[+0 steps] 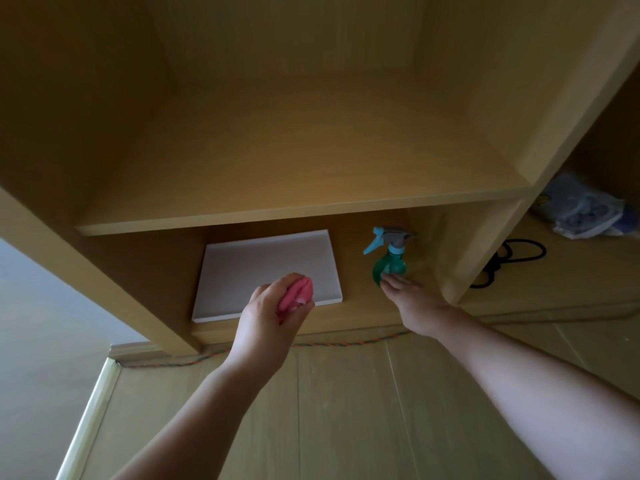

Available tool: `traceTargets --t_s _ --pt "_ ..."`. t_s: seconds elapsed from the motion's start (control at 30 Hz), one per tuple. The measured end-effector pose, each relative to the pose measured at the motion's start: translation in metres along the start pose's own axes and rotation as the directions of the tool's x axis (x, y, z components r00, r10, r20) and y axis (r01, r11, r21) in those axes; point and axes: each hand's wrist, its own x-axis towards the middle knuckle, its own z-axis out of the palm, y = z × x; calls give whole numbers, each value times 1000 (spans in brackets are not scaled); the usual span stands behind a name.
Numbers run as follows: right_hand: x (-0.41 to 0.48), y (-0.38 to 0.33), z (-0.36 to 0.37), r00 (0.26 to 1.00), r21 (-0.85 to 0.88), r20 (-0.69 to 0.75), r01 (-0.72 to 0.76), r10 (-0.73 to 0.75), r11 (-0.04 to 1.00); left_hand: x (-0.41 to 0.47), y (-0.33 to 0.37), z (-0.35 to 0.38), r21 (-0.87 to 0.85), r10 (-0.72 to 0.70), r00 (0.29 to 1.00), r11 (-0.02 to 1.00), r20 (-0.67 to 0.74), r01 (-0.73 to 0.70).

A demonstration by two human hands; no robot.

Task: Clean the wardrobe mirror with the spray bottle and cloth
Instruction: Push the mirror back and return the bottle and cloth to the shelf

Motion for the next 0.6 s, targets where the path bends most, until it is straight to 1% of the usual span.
traceTargets --t_s 0.07,0.1,0.13,0.17,0.2,0.23,0.3,0.33,0.37,0.4,0.43,0.5,0.53,0.6 --pt "-6 -19 -5 997 113 -57 59 -53 992 0 1 -1 -51 -42 998 998 40 44" --pt "-10 -30 -9 987 162 -121 124 -105 979 0 4 -1 -69 -51 998 996 44 54" --pt "-16 -43 -12 963 237 -220 208 -156 949 -1 6 -2 -85 -53 998 995 38 56" --pt "-24 -59 -18 929 355 -326 293 -176 888 -2 9 -2 -103 -49 998 993 28 52" --pt "-33 -76 -25 899 493 -405 368 -167 788 -2 12 -3 -128 -49 999 990 21 51" --pt "-41 -91 -33 880 599 -449 426 -156 678 -3 15 -3 -161 -57 998 985 24 60" --pt "-51 -116 -49 873 733 -451 482 -187 480 -4 21 -5 -232 -90 993 967 73 104" --pt "-54 -124 -57 876 782 -429 483 -222 395 -5 22 -6 -264 -99 989 956 108 125" --pt "-57 -130 -62 881 819 -399 467 -255 334 -6 23 -7 -293 -102 984 946 145 141" --pt "-58 -133 -65 886 842 -370 447 -280 301 -6 22 -9 -317 -105 977 935 186 161" --pt "-59 -134 -67 890 855 -350 431 -291 289 -6 20 -12 -335 -115 966 923 233 191" --pt "-60 -134 -66 906 863 -338 407 -254 301 -6 17 -17 -364 -105 942 904 318 224" --pt "-59 -134 -64 917 865 -343 393 -205 311 -7 14 -19 -348 -74 944 918 322 191" --pt "-56 -131 -62 929 874 -353 369 -109 315 -8 9 -23 -268 -31 962 958 270 106"
